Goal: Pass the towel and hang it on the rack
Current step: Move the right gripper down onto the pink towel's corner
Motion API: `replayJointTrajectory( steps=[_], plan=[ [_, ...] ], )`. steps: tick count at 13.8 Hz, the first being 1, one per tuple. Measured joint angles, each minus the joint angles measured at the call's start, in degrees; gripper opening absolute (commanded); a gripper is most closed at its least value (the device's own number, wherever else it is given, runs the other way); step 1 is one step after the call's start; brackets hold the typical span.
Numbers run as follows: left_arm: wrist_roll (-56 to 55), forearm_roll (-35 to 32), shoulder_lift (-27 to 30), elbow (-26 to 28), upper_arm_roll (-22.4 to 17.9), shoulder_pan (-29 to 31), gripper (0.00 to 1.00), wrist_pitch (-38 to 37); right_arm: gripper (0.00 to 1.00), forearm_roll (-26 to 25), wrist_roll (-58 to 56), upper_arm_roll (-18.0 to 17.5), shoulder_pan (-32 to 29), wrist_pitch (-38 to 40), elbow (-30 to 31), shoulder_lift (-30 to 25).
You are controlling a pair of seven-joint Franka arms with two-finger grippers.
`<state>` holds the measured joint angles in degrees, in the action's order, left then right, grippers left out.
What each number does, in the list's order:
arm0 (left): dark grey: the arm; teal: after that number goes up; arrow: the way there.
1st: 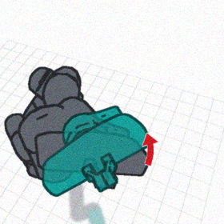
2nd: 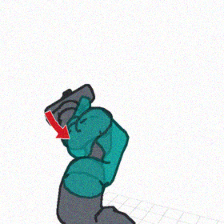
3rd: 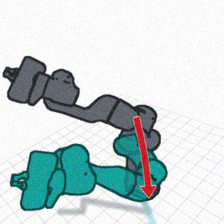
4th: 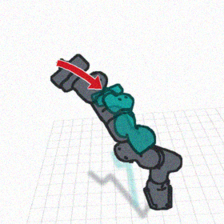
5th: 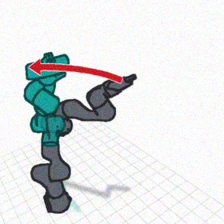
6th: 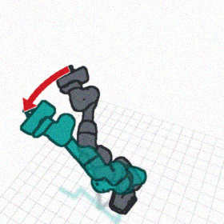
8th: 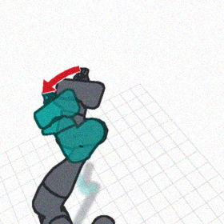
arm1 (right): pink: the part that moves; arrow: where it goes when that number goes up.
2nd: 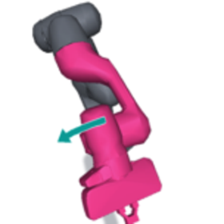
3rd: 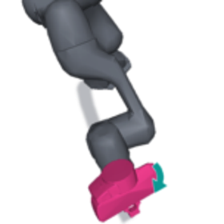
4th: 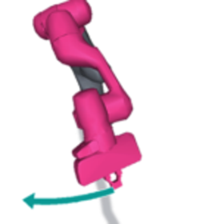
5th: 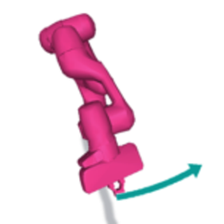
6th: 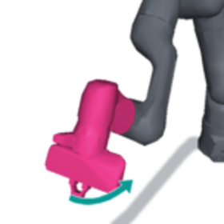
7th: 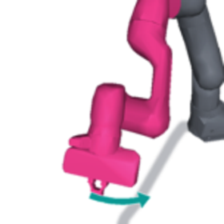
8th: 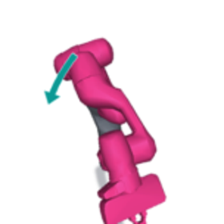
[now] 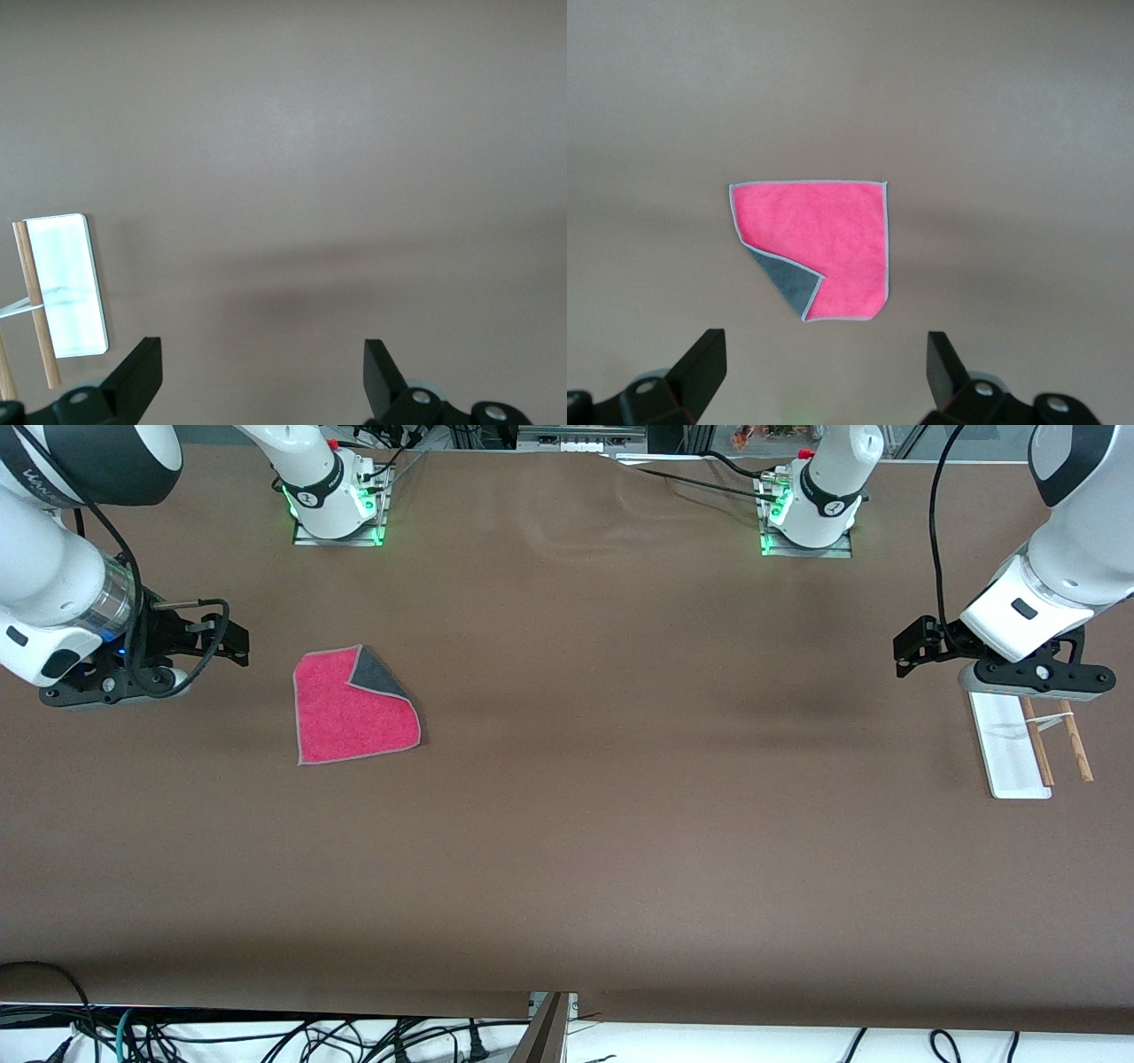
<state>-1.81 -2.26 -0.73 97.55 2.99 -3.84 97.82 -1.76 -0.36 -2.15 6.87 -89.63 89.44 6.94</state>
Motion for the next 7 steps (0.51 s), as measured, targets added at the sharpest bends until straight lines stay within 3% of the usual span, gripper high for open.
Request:
replayJointTrajectory(
  steps=[4,7],
  plan=[
    [0.0,0.0,0.0,0.0,0.0,0.0,1.0,0.0,1.0,0.08,1.82,-0.13,1.48,-2.59,1.02,3.11],
    [0.0,0.0,0.0,0.0,0.0,0.0,1.0,0.0,1.0,0.25,7.03,-0.26,4.69,-10.89,4.77,7.96]
  ],
)
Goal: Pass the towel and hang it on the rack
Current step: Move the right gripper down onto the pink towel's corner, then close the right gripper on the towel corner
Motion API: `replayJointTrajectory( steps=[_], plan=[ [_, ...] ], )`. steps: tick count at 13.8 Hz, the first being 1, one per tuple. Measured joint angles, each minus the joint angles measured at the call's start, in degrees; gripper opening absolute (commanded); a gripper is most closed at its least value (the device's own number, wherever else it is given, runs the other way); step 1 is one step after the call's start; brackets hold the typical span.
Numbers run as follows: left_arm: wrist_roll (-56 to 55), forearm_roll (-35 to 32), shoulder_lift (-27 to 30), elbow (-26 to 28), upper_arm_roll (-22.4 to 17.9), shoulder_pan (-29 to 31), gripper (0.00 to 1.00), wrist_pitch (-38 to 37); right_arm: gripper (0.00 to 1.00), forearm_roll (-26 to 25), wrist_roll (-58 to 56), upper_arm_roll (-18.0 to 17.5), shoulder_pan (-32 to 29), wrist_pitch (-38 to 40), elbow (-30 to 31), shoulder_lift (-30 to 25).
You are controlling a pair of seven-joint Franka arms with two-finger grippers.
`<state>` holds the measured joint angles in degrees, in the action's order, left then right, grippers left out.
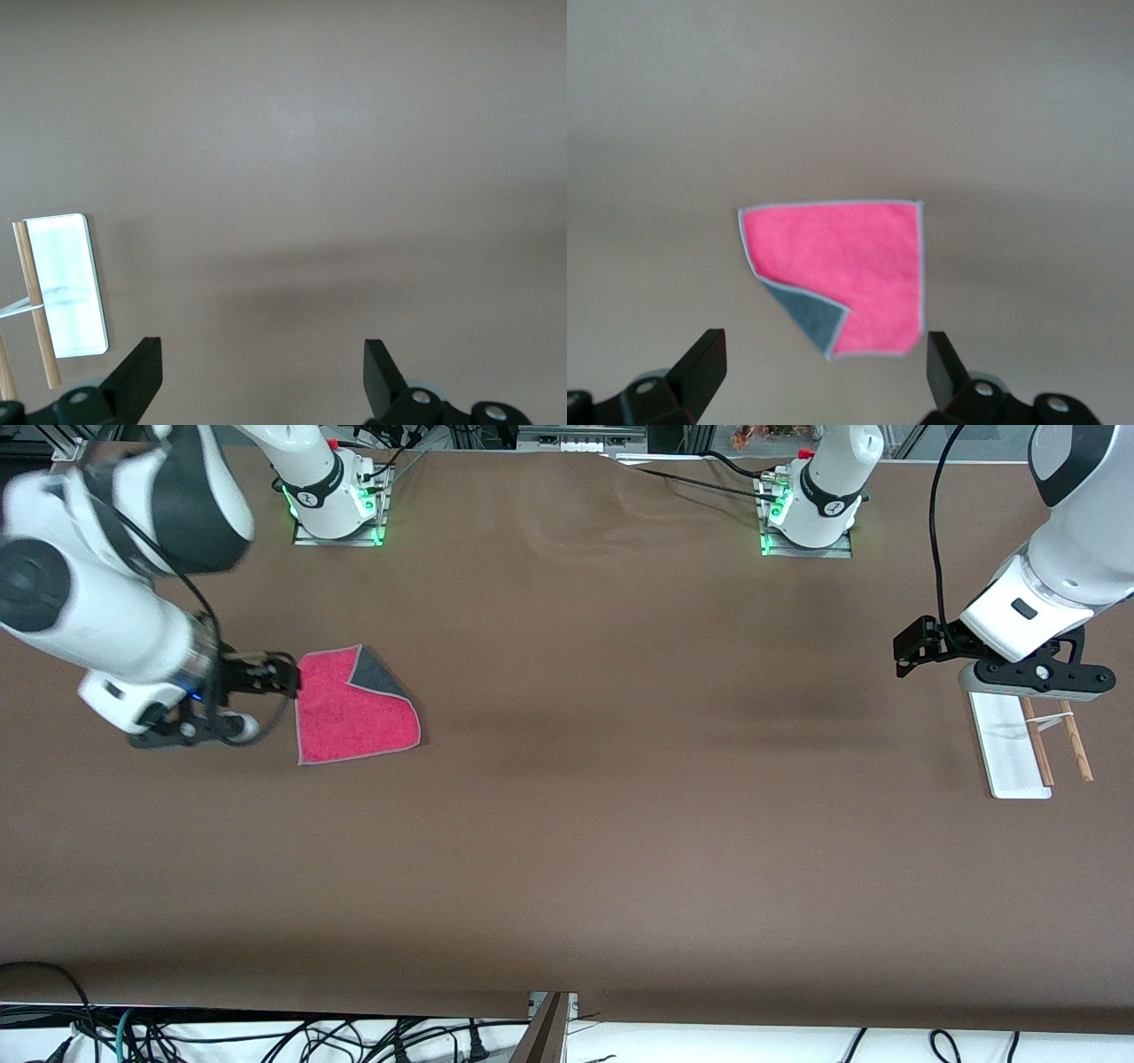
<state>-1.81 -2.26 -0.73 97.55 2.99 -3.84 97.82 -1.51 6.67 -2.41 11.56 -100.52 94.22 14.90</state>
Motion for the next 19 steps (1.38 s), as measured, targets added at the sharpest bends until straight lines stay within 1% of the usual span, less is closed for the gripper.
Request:
replayJointTrajectory(
  steps=[4,7,10,11,15,18,19],
  plan=[
    [0.0,0.0,0.0,0.0,0.0,0.0,1.0,0.0,0.99,0.59,7.74,-0.22,5.33,-13.79,6.84,5.83],
    [0.0,0.0,0.0,0.0,0.0,0.0,1.0,0.0,0.99,0.9,14.04,-0.39,8.77,-23.83,13.17,8.08],
    [0.0,0.0,0.0,0.0,0.0,0.0,1.0,0.0,0.98,0.91,16.45,-0.41,10.72,-33.17,20.08,9.37],
    [0.0,0.0,0.0,0.0,-0.01,0.0,1.0,0.0,0.98,0.91,16.76,-0.41,10.99,-34.55,21.26,9.74],
    [0.0,0.0,0.0,0.0,0.0,0.0,1.0,0.0,0.91,0.9,16.94,-0.3,11.08,-36.3,22.6,10.39],
    [0.0,0.0,0.0,0.0,0.0,0.0,1.0,0.0,0.86,0.87,16.94,-0.27,11.08,-40.38,25.12,11.04],
    [0.0,0.0,0.0,0.0,-0.01,0.0,1.0,0.0,0.83,0.86,16.94,-0.26,11.08,-41.07,25.65,11.34]
  ],
)
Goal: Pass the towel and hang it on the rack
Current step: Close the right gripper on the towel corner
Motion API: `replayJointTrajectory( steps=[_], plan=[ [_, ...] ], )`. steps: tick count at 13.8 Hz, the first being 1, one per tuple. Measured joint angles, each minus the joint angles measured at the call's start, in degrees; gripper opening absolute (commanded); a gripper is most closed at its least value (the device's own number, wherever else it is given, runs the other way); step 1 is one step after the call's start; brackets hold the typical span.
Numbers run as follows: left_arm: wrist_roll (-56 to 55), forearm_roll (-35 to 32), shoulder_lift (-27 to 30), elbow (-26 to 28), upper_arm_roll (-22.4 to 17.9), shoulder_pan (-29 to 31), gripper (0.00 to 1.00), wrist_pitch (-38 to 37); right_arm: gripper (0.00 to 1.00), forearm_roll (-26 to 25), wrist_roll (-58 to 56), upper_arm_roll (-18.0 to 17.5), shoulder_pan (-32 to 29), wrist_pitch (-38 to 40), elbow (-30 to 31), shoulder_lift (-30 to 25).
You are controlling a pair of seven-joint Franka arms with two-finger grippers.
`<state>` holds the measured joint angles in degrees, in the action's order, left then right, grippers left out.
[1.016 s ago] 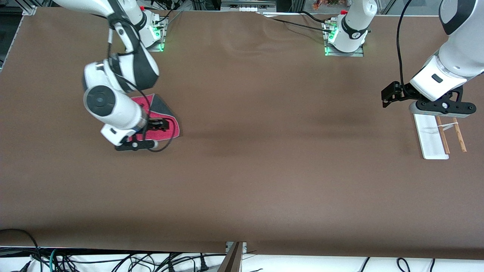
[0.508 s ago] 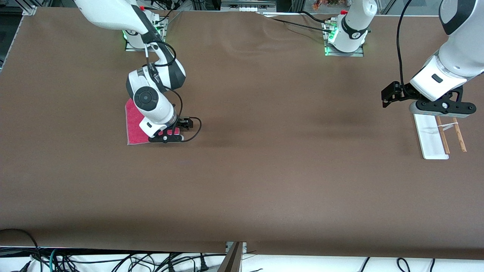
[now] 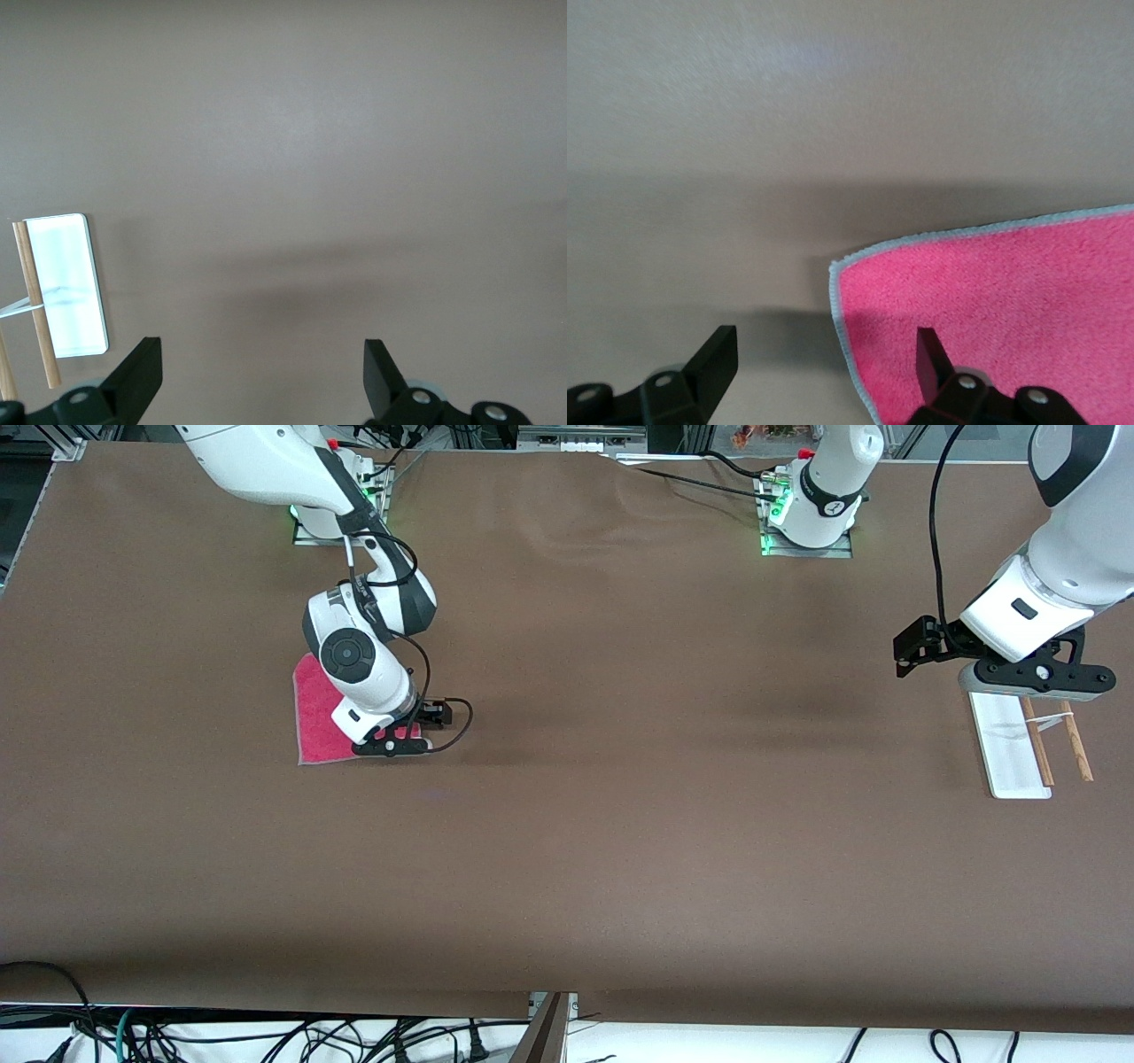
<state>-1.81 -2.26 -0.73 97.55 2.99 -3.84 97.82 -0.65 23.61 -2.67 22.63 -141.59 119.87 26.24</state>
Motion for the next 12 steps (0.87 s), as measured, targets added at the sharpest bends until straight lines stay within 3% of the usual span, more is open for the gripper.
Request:
replayJointTrajectory(
  steps=[3,10,12],
  plan=[
    [0.0,0.0,0.0,0.0,0.0,0.0,1.0,0.0,0.71,-0.01,-0.02,0.04,0.0,-0.36,0.25,0.34],
    [0.0,0.0,0.0,0.0,0.0,0.0,1.0,0.0,0.67,-0.21,-0.07,0.3,0.0,-0.4,0.29,0.5],
    [0.0,0.0,0.0,0.0,0.0,0.0,1.0,0.0,0.58,-0.24,-0.09,0.41,0.0,-0.87,0.33,0.74]
  ],
)
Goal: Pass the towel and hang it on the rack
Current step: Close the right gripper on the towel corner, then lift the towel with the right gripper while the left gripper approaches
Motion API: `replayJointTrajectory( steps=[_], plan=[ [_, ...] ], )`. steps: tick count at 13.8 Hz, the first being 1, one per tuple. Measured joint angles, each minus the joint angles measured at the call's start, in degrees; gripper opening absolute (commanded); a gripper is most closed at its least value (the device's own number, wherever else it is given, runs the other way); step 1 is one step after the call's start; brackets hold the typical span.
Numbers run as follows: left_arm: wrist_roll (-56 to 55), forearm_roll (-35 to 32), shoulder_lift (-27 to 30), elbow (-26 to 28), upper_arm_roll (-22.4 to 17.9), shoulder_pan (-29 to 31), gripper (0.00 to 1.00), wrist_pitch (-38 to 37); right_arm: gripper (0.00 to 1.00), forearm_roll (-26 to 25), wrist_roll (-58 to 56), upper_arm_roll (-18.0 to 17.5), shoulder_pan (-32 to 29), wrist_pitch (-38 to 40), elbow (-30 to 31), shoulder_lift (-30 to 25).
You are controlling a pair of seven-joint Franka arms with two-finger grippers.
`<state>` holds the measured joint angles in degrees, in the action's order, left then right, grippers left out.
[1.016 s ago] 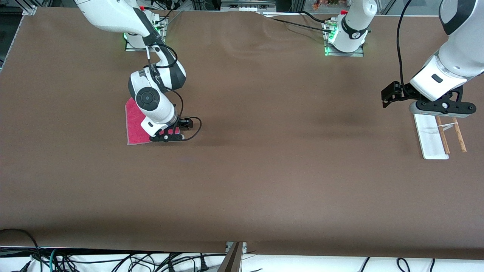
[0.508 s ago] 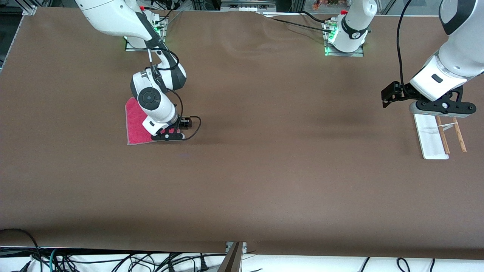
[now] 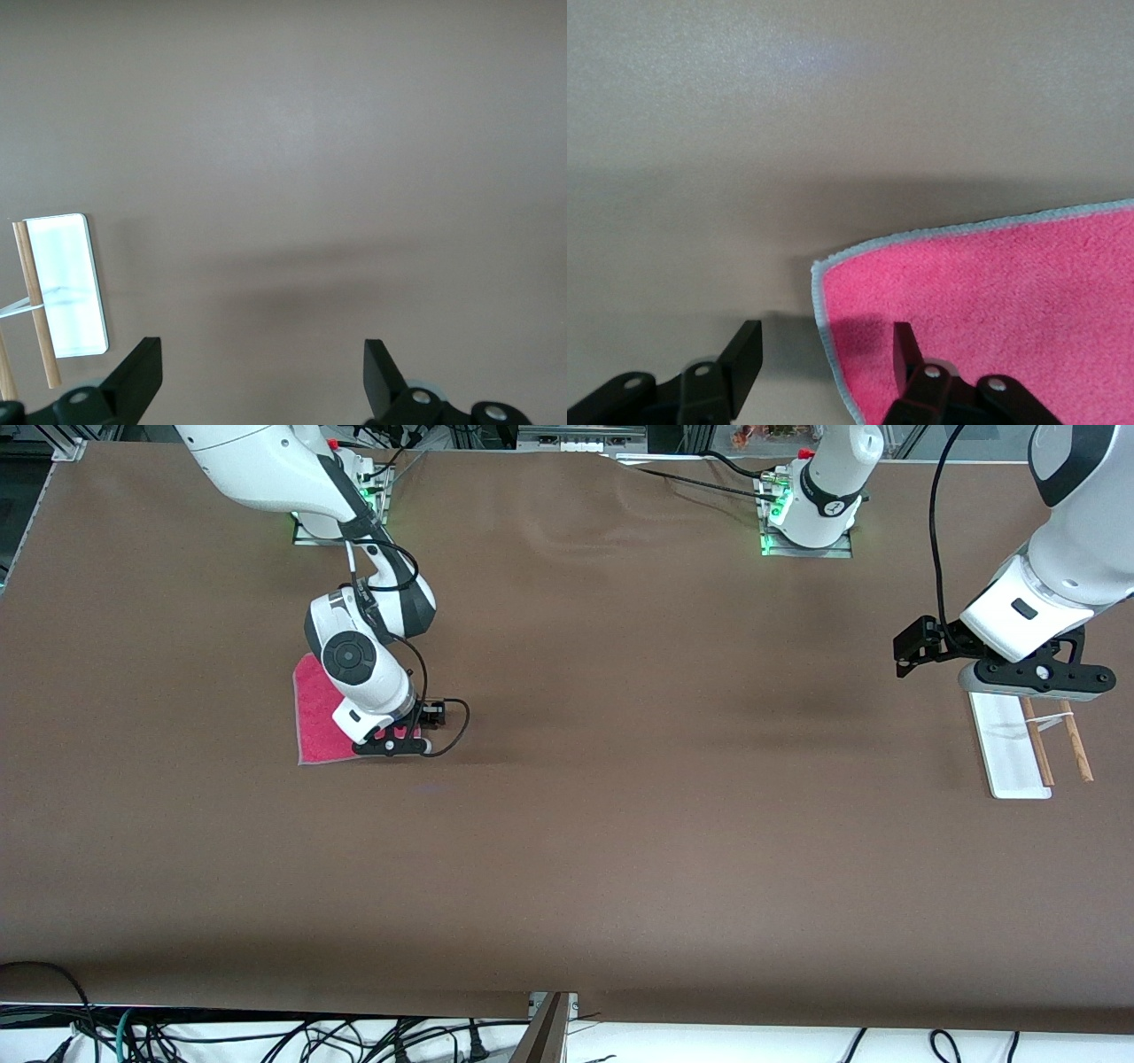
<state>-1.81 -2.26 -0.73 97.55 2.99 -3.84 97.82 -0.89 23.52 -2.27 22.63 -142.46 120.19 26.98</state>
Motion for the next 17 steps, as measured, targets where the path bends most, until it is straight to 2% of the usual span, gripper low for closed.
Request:
replayJointTrajectory(
  steps=[3,7,8,15,17],
  plan=[
    [0.0,0.0,0.0,0.0,0.0,0.0,1.0,0.0,0.42,-0.02,-0.03,0.12,0.0,-0.6,0.0,0.63],
    [0.0,0.0,0.0,0.0,0.0,0.0,1.0,0.0,0.06,-0.03,-0.04,0.14,-0.01,-0.74,0.0,0.68],
    [0.0,0.0,0.0,0.0,0.0,0.0,1.0,0.0,0.0,-0.03,-0.04,0.19,-0.02,-0.77,0.0,0.68],
    [0.0,0.0,0.0,0.0,0.0,0.0,1.0,0.0,0.0,-0.04,-0.04,0.3,-0.03,-0.75,-0.56,0.28],
    [0.0,0.0,0.0,0.0,0.0,0.0,1.0,0.0,0.0,-0.01,-0.03,0.22,-0.02,2.12,-2.22,-0.33]
  ],
)
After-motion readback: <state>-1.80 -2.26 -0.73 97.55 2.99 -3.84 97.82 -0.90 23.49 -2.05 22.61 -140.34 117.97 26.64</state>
